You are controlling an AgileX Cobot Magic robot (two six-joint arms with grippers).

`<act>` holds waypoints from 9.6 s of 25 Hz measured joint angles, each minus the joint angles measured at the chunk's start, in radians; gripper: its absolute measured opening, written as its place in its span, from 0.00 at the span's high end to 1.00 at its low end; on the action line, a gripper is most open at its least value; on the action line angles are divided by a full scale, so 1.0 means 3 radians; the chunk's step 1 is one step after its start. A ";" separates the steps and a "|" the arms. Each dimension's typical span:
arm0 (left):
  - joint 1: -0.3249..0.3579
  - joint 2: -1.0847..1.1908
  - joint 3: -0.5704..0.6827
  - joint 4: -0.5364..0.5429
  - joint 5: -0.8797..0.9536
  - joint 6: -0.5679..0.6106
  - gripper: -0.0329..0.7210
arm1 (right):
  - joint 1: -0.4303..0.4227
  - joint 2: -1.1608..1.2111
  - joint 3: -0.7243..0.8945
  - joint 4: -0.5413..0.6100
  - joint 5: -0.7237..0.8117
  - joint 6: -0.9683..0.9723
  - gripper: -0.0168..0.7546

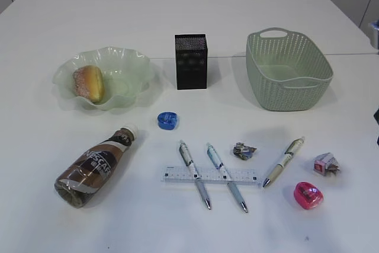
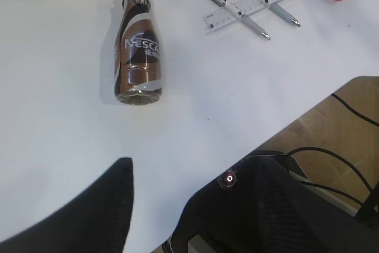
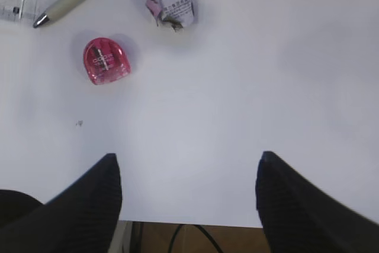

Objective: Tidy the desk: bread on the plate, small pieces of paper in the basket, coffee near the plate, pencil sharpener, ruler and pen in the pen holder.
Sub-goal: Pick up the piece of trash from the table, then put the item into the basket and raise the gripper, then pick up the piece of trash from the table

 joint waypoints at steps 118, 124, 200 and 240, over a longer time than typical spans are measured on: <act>0.0037 0.0000 0.0000 -0.0076 -0.0163 0.0000 0.36 | -0.0418 0.1945 -0.1154 0.0412 -0.3177 -0.0355 0.90; 0.0037 0.0000 0.0000 -0.0076 -0.0163 0.0000 0.36 | -0.0418 0.2136 -0.1154 0.0407 -0.3607 -0.0355 0.72; 0.0037 0.0000 0.0000 -0.0029 -0.0163 0.0000 0.36 | 0.0508 0.2572 -0.1185 0.0836 -0.1277 -0.1062 0.38; 0.0037 0.0000 0.0000 -0.0021 -0.0163 0.0000 0.36 | 0.0508 0.2415 -0.1740 0.0826 -0.1285 -0.1117 0.95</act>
